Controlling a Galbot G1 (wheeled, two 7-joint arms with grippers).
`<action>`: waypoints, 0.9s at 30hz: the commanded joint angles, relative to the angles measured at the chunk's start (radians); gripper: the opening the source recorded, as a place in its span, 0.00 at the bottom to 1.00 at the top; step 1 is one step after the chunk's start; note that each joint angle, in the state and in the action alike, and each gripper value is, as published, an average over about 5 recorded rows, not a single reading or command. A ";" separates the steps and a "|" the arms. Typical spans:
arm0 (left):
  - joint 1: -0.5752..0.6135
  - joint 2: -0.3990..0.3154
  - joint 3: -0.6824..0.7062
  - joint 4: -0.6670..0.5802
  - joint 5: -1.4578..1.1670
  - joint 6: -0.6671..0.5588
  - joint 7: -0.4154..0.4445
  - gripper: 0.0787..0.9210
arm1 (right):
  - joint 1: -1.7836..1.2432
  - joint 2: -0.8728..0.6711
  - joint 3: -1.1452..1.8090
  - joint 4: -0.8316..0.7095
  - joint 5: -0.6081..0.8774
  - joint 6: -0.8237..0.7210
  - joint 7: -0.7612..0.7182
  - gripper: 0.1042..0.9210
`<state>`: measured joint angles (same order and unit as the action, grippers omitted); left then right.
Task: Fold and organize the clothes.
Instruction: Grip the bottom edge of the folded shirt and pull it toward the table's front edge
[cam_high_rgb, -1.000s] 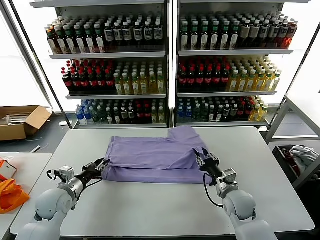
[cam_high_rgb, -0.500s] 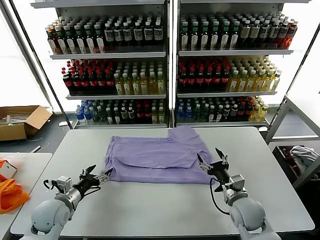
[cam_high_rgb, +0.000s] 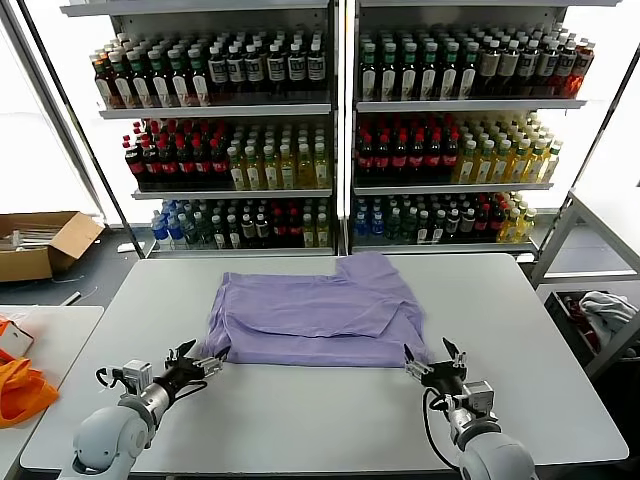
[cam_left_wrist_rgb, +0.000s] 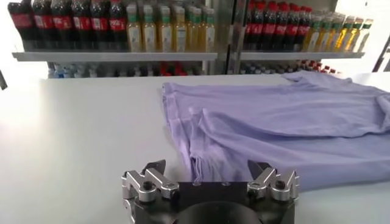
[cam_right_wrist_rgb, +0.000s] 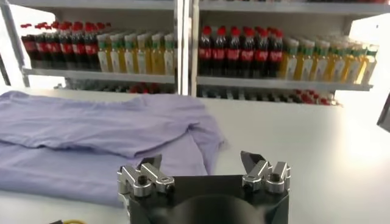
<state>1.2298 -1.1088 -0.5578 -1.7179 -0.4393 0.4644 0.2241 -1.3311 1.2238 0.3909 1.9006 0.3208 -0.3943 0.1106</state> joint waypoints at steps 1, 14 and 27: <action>-0.005 -0.005 0.000 0.046 0.000 -0.003 0.002 0.88 | 0.005 0.010 -0.033 -0.044 0.037 -0.055 0.037 0.74; 0.016 -0.021 0.002 0.017 -0.002 0.002 0.022 0.56 | 0.013 -0.026 -0.042 -0.049 0.089 -0.067 0.043 0.26; 0.144 -0.080 -0.044 -0.105 0.014 0.032 0.001 0.12 | -0.068 -0.086 -0.032 0.016 0.120 -0.059 0.031 0.02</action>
<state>1.2830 -1.1510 -0.5701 -1.7359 -0.4368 0.4723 0.2361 -1.3526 1.1670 0.3637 1.8877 0.4196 -0.4441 0.1392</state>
